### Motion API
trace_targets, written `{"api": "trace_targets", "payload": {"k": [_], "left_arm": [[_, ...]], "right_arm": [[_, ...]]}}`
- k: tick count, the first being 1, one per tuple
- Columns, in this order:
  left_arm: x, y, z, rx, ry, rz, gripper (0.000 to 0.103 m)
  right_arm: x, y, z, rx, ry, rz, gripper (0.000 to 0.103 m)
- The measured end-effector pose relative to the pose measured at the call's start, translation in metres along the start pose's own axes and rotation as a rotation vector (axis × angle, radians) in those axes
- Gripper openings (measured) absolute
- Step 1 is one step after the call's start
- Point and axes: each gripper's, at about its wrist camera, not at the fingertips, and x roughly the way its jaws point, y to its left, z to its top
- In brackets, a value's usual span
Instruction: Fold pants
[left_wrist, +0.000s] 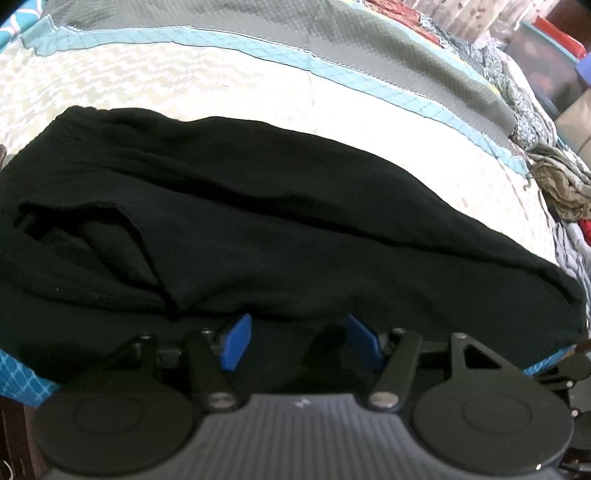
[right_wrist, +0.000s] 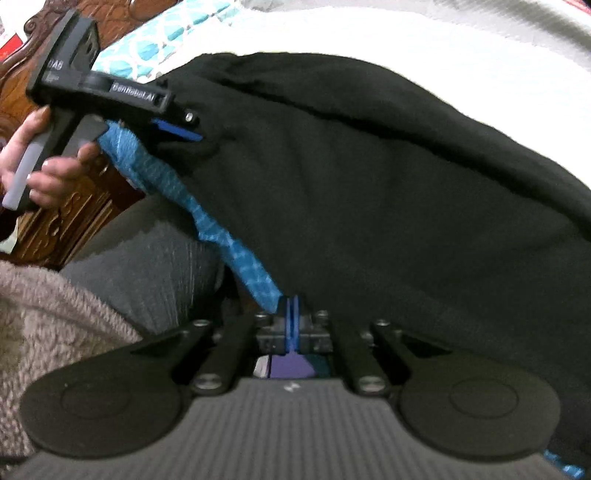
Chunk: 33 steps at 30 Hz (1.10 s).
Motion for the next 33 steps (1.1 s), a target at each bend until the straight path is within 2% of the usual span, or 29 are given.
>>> {"api": "trace_targets", "payload": {"k": [2,5,7,8,11,14,15,16,18,20,22,24,27,30,33], "left_arm": [[-0.004,-0.006,0.001,0.015,-0.007,-0.006,0.059],[-0.011,-0.012,0.006,0.028,-0.037,-0.05,0.06],[-0.01,-0.018,0.012,0.034,-0.051,-0.06,0.06],[-0.008,-0.022,0.016,0.04,-0.053,-0.061,0.06],[0.005,-0.035,0.025,0.063,-0.046,-0.068,0.061],[0.026,-0.05,0.023,0.096,0.006,-0.067,0.06],[0.033,-0.056,0.02,0.12,0.029,-0.055,0.06],[0.039,-0.06,0.016,0.151,0.048,-0.03,0.06],[0.045,-0.07,0.007,0.23,0.035,0.007,0.061],[0.042,-0.07,0.007,0.236,0.037,0.007,0.061],[0.038,-0.065,0.011,0.214,0.044,-0.009,0.061],[0.033,-0.055,0.015,0.171,0.043,-0.047,0.062],[0.027,-0.053,0.033,0.116,0.002,-0.111,0.063],[0.033,-0.058,0.057,0.131,-0.037,-0.071,0.063],[0.05,-0.058,0.085,0.16,-0.053,-0.003,0.063]], "right_arm": [[-0.009,0.0,-0.002,-0.006,-0.033,-0.01,0.008],[-0.047,-0.02,0.004,0.108,-0.221,0.025,0.008],[-0.067,-0.043,0.01,0.198,-0.321,-0.01,0.008],[-0.07,-0.055,0.014,0.242,-0.338,-0.039,0.008],[-0.056,-0.083,0.032,0.325,-0.323,-0.098,0.008],[-0.027,-0.103,0.055,0.36,-0.26,-0.141,0.008],[-0.02,-0.11,0.064,0.366,-0.263,-0.155,0.007],[-0.022,-0.116,0.07,0.388,-0.284,-0.173,0.006],[-0.019,-0.133,0.084,0.467,-0.349,-0.233,0.001],[-0.018,-0.153,0.089,0.555,-0.376,-0.276,0.001],[-0.017,-0.153,0.089,0.598,-0.39,-0.247,0.001],[-0.029,-0.142,0.081,0.562,-0.413,-0.24,0.009],[-0.048,-0.122,0.058,0.518,-0.437,-0.186,0.01],[-0.051,-0.109,0.03,0.515,-0.428,-0.159,0.01],[-0.053,-0.108,0.003,0.545,-0.436,-0.193,0.01]]}}
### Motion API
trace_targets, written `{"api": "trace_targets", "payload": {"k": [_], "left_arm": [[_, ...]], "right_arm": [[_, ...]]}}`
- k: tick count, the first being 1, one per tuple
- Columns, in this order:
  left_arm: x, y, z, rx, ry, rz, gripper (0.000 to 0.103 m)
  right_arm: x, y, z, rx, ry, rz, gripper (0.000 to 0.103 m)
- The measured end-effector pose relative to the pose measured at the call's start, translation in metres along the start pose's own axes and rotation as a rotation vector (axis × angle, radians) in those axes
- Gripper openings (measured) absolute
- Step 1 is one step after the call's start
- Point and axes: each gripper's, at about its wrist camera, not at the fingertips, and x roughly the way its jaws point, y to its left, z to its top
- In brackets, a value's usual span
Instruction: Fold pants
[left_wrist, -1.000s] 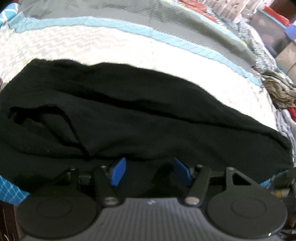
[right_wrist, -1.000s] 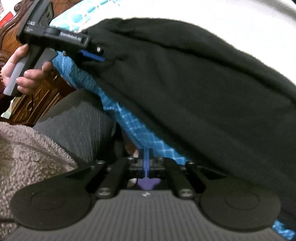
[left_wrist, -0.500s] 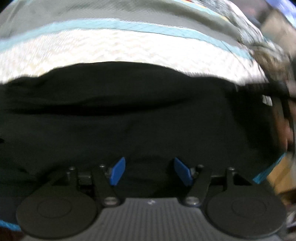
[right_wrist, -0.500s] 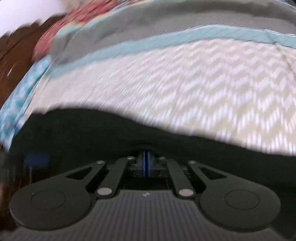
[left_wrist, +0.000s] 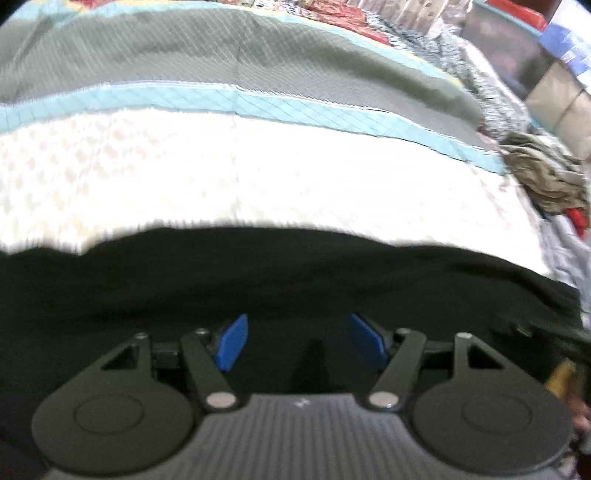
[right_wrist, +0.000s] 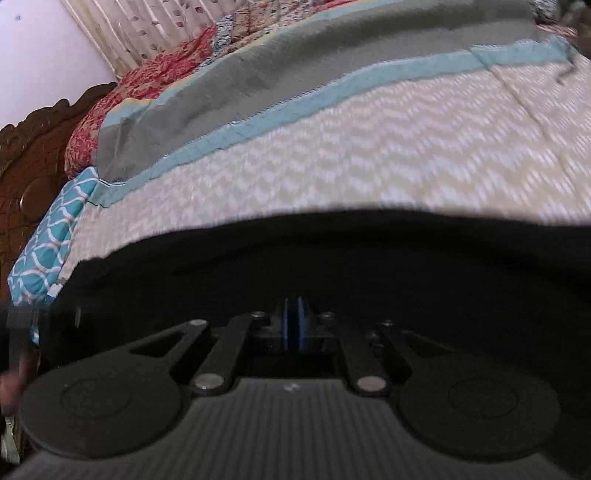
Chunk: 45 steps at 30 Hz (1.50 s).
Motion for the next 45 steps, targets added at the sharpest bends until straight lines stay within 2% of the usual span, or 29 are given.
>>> {"api": "trace_targets", "payload": {"k": [1,3,4,5,6,8,9,12,14,16,17,20,23,25,28,31,33,36,40,42,45], "left_arm": [[0.008,0.003,0.007,0.014,-0.01,0.06,0.063],[0.03,0.02,0.017,0.026,-0.014,0.243,0.064],[0.04,0.029,0.02,0.003,0.007,0.288,0.068],[0.046,0.044,0.021,-0.057,0.02,0.275,0.072],[0.042,0.052,0.021,-0.109,0.004,0.241,0.072],[0.027,0.054,0.022,-0.162,-0.015,0.208,0.07],[0.018,0.052,0.021,-0.172,-0.033,0.177,0.071],[-0.013,0.048,0.006,-0.191,-0.092,0.077,0.073],[-0.024,0.034,-0.001,-0.185,-0.113,0.014,0.075],[-0.027,0.018,-0.009,-0.153,-0.109,-0.03,0.075],[-0.027,0.013,-0.012,-0.135,-0.098,-0.047,0.075],[-0.019,-0.018,-0.029,-0.055,-0.033,-0.09,0.075],[-0.003,-0.04,-0.045,0.019,0.038,-0.06,0.075],[0.013,-0.046,-0.054,0.062,0.115,0.005,0.075],[0.018,-0.059,-0.062,0.153,0.112,0.058,0.081],[0.017,-0.061,-0.059,0.136,0.138,0.076,0.081],[0.016,-0.058,-0.056,0.106,0.149,0.076,0.081],[0.017,-0.057,-0.054,0.088,0.158,0.086,0.081],[0.019,-0.06,-0.056,0.094,0.165,0.107,0.082],[0.02,-0.061,-0.055,0.087,0.169,0.112,0.085],[0.022,-0.067,-0.055,0.082,0.173,0.119,0.089]], "right_arm": [[-0.008,-0.01,-0.003,0.029,-0.019,-0.022,0.01],[-0.026,-0.039,-0.005,0.125,-0.097,-0.083,0.008],[-0.038,-0.057,-0.008,0.176,-0.142,-0.137,0.008],[-0.049,-0.072,-0.012,0.228,-0.169,-0.185,0.006],[-0.059,-0.091,-0.017,0.294,-0.189,-0.199,0.002],[-0.081,-0.113,-0.026,0.388,-0.218,-0.161,0.002],[-0.095,-0.115,-0.031,0.393,-0.247,-0.166,0.009],[-0.146,-0.128,-0.053,0.441,-0.393,-0.166,0.017],[-0.17,-0.146,-0.072,0.524,-0.486,-0.164,0.022],[-0.191,-0.16,-0.091,0.571,-0.57,-0.205,0.029],[-0.198,-0.166,-0.099,0.597,-0.6,-0.219,0.036],[-0.198,-0.185,-0.117,0.704,-0.655,-0.173,0.038],[-0.188,-0.197,-0.124,0.783,-0.677,-0.116,0.038],[-0.185,-0.202,-0.126,0.795,-0.688,-0.112,0.038],[-0.189,-0.206,-0.132,0.805,-0.724,-0.135,0.044],[-0.206,-0.21,-0.134,0.784,-0.785,-0.149,0.046],[-0.209,-0.215,-0.13,0.748,-0.795,-0.163,0.056],[-0.197,-0.224,-0.126,0.709,-0.751,-0.146,0.064],[-0.181,-0.218,-0.129,0.664,-0.73,-0.146,0.067],[-0.177,-0.209,-0.123,0.616,-0.684,-0.107,0.066],[-0.171,-0.192,-0.115,0.491,-0.621,-0.165,0.065]]}}
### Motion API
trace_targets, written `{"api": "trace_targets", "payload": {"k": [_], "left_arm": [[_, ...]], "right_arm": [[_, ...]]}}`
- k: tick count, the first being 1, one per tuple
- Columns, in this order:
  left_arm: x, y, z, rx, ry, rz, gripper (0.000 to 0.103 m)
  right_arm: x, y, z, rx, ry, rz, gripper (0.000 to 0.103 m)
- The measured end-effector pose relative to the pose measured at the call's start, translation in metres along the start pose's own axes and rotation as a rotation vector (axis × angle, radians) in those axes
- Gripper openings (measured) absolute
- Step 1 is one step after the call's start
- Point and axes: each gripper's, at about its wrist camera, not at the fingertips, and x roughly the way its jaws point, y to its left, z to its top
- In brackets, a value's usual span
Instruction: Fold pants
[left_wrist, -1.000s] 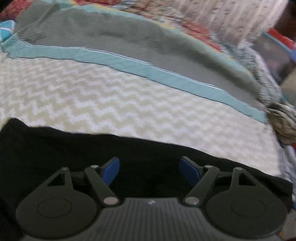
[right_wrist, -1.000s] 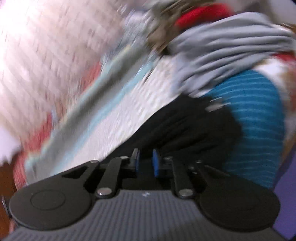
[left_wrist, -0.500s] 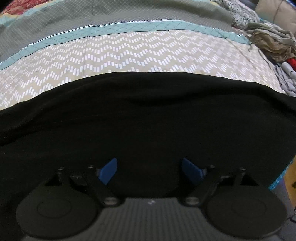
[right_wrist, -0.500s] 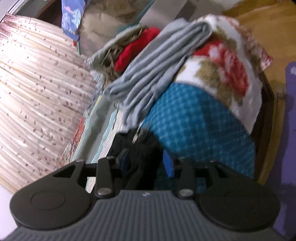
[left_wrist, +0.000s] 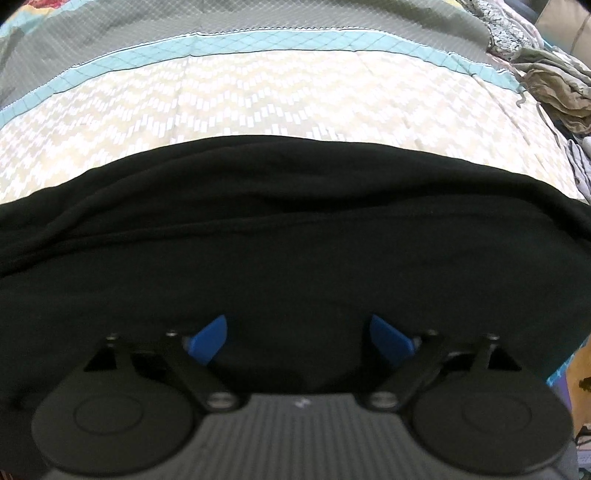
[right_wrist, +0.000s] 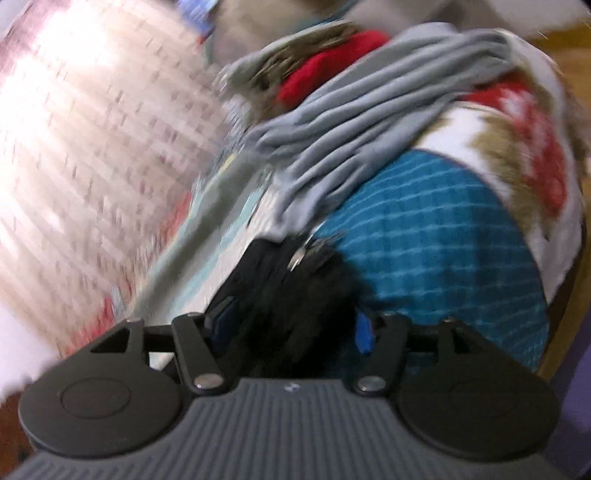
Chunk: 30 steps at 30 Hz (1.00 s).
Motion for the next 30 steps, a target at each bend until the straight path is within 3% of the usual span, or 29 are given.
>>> {"api": "trace_targets", "payload": {"k": [1,2,3,6,8,12,15,17,21,25,27,28,30], "left_arm": [[0.0,-0.002,-0.001,0.002,-0.001,0.005,0.09],[-0.002,-0.003,-0.005,0.004,-0.002,0.008,0.09],[-0.003,-0.002,-0.005,0.005,-0.004,0.007,0.09],[-0.009,0.004,-0.006,-0.017,-0.009,-0.01,0.083],[-0.021,0.01,-0.006,-0.042,-0.035,-0.059,0.068],[-0.05,0.019,-0.008,-0.088,-0.12,-0.195,0.063],[-0.061,0.021,-0.009,-0.133,-0.146,-0.307,0.063],[-0.064,0.025,-0.014,-0.158,-0.138,-0.377,0.07],[-0.051,0.027,-0.024,-0.193,-0.106,-0.429,0.074],[-0.034,0.03,-0.025,-0.218,-0.054,-0.451,0.078],[-0.025,0.029,-0.027,-0.23,-0.033,-0.46,0.081],[-0.023,0.028,-0.026,-0.232,-0.031,-0.465,0.084],[-0.025,0.025,-0.025,-0.226,-0.037,-0.474,0.085]], "right_arm": [[0.002,0.001,0.0,-0.01,0.002,-0.01,0.065],[0.002,0.0,0.001,0.006,0.002,-0.018,0.056],[0.001,0.001,0.004,0.012,0.008,-0.031,0.027],[-0.007,0.021,0.01,-0.038,0.01,-0.001,0.017],[-0.015,0.043,0.013,-0.091,-0.01,0.036,0.016],[-0.019,0.102,0.007,-0.228,-0.002,0.123,0.015],[-0.007,0.155,-0.018,-0.369,0.074,0.182,0.015],[0.004,0.188,-0.042,-0.461,0.138,0.216,0.015],[0.034,0.244,-0.102,-0.613,0.318,0.28,0.015],[0.062,0.277,-0.17,-0.815,0.454,0.259,0.016],[0.076,0.279,-0.192,-0.873,0.505,0.226,0.026],[0.072,0.277,-0.192,-0.872,0.49,0.242,0.031],[0.064,0.278,-0.179,-0.839,0.506,0.304,0.057]]}}
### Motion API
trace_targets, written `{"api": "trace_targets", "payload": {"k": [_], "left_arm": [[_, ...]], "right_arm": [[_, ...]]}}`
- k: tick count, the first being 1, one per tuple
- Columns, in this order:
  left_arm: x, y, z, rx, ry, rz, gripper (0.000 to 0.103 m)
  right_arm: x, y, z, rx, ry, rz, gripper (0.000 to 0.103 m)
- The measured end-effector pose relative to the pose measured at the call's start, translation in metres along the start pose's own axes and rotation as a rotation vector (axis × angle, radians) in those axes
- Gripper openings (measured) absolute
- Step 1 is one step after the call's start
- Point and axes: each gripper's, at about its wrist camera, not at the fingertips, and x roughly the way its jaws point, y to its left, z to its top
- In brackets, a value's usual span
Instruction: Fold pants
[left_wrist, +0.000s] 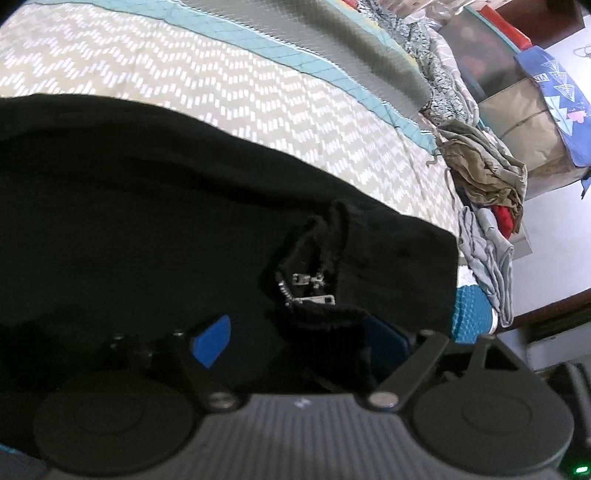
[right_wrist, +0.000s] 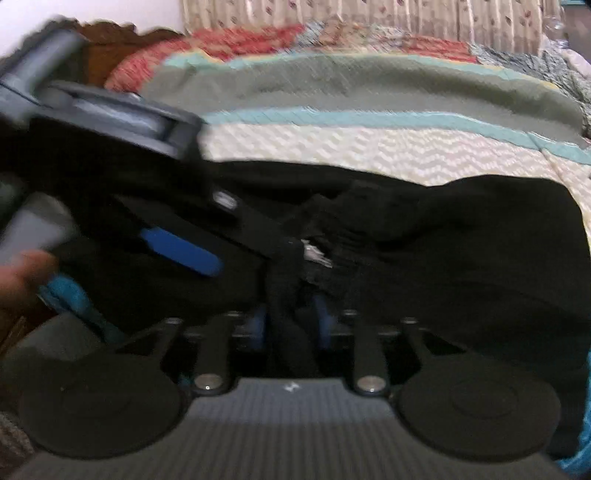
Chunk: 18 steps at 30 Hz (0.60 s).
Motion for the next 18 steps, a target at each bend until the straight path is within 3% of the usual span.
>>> {"api": "trace_targets", "payload": {"k": [3,6,8,10,11,13,14,17,18], "left_arm": [[0.003,-0.008,0.004,0.021,-0.004,-0.002,0.089],[0.013,-0.017,0.008,0.037,0.006,0.003,0.09],[0.024,-0.026,0.009,0.06,0.023,0.008,0.077],[0.035,-0.034,0.007,0.093,0.037,0.053,0.072],[0.04,-0.04,0.005,0.124,0.04,0.095,0.062],[0.047,-0.05,-0.001,0.216,0.031,0.219,0.039],[0.046,-0.053,-0.003,0.252,0.017,0.239,0.03],[0.03,-0.053,-0.005,0.251,-0.028,0.232,0.029],[0.022,-0.052,-0.007,0.251,-0.047,0.247,0.029]], "right_arm": [[-0.038,-0.012,0.005,0.035,-0.101,0.038,0.058],[-0.074,-0.05,0.006,0.169,-0.194,-0.034,0.057],[-0.094,-0.079,-0.004,0.286,-0.23,-0.107,0.057],[-0.105,-0.111,-0.015,0.424,-0.239,-0.167,0.047],[-0.106,-0.125,-0.019,0.494,-0.231,-0.177,0.038],[-0.102,-0.145,-0.029,0.601,-0.223,-0.166,0.034],[-0.099,-0.152,-0.034,0.645,-0.215,-0.159,0.032],[-0.081,-0.153,-0.039,0.682,-0.148,-0.142,0.015],[-0.078,-0.146,-0.039,0.667,-0.129,-0.144,0.015]]}}
